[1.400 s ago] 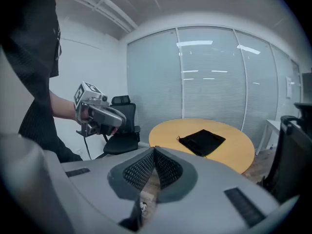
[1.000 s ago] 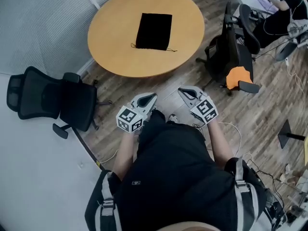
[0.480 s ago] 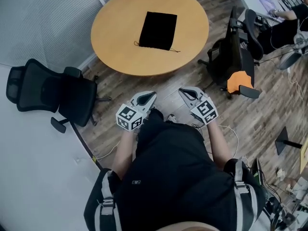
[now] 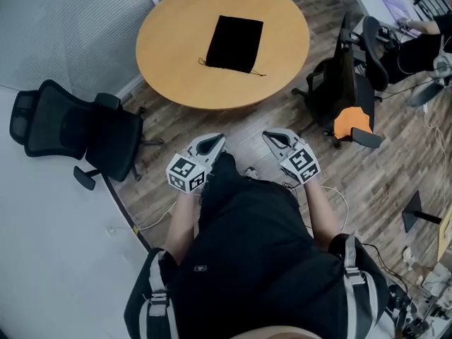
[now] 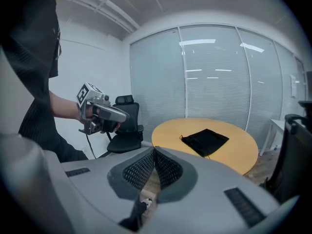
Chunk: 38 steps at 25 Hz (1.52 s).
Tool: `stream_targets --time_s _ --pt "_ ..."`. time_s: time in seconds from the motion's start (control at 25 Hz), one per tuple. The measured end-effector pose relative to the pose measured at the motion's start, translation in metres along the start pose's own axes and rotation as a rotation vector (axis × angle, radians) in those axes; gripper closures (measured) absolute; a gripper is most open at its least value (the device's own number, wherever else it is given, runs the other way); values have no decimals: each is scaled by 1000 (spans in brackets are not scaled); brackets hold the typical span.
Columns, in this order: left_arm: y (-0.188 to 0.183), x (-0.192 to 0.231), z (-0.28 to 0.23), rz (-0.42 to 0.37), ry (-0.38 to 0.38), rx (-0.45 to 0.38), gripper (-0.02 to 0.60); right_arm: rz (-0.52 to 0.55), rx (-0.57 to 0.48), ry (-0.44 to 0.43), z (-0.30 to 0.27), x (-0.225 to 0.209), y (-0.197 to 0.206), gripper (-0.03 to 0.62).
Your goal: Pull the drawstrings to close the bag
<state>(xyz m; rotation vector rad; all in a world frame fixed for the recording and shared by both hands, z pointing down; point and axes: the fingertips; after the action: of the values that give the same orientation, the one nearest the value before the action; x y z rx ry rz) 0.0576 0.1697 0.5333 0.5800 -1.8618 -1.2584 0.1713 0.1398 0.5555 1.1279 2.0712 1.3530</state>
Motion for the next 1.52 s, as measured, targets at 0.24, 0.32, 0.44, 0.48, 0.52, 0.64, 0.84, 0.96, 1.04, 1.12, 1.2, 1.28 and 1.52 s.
stream_targets --time_s 0.24,0.32,0.44,0.48,0.52,0.64,0.84,0.96,1.04,1.12,1.2,1.28,1.52 --pt "0 15 -2 14 9 2 561 10 18 25 -11 -8 1 534" --pt "-5 20 -4 7 15 6 561 11 19 28 -14 -10 -1 534" --pt "-12 34 -8 5 26 6 561 5 31 44 -24 -16 0 534" --pt "-13 38 -9 6 31 8 561 -1 36 50 -27 -18 1 534" --pt "-14 42 -9 7 37 11 561 -6 40 54 -31 -19 1 536" --pt "-21 61 -10 12 46 19 561 -9 51 63 -43 -25 -4 534" --pt "-37 95 -18 13 69 24 561 -21 66 90 -65 -42 -13 534" --pt "-46 116 -20 13 84 28 561 -28 79 105 -80 -49 -18 534" --pt "-50 130 -21 16 93 29 561 -31 88 111 -91 -52 -21 534" --pt "-53 144 -20 18 102 33 561 -33 96 118 -103 -55 -24 534" --pt "-55 158 -18 20 110 36 561 -36 103 124 -115 -56 -28 534" --pt "-58 172 -16 22 118 39 561 -38 108 131 -128 -58 -33 534" --pt "-63 215 -6 25 131 48 561 -31 124 157 -163 -61 -46 534"
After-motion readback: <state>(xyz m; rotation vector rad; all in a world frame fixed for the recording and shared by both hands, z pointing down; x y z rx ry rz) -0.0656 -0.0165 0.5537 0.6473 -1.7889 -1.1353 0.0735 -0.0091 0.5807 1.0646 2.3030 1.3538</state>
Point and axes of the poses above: the fingertips, and each gripper's own axes: z backward along the fingers, x to its left, y out of its underside, and after that the axes turned 15 degrees about y, right-handed
